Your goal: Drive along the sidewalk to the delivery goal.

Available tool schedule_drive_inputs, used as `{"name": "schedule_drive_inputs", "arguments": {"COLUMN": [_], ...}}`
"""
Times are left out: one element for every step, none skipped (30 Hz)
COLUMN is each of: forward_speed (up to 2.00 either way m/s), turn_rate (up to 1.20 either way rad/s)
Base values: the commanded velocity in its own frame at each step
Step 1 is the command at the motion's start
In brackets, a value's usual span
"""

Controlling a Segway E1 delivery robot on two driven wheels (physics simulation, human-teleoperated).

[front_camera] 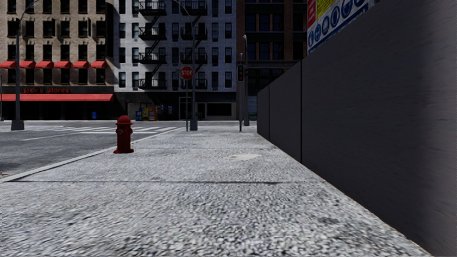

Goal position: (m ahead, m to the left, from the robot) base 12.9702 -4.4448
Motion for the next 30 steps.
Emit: {"name": "schedule_drive_inputs", "arguments": {"forward_speed": [2.0, 2.0, 2.0, 2.0, 2.0, 2.0, 2.0, 2.0, 2.0, 2.0, 2.0, 2.0, 2.0, 2.0, 2.0, 2.0, 2.0, 2.0, 2.0, 2.0, 2.0, 2.0, 2.0, 2.0, 2.0, 2.0, 2.0, 2.0, 2.0, 2.0], "turn_rate": [0.0, 0.0, 0.0, 0.0, 0.0, 0.0, 0.0, 0.0, 0.0, 0.0, 0.0, 0.0, 0.0, 0.0, 0.0, 0.0, 0.0, 0.0, 0.0, 0.0, 0.0, 0.0, 0.0, 0.0, 0.0, 0.0, 0.0, 0.0, 0.0, 0.0]}}
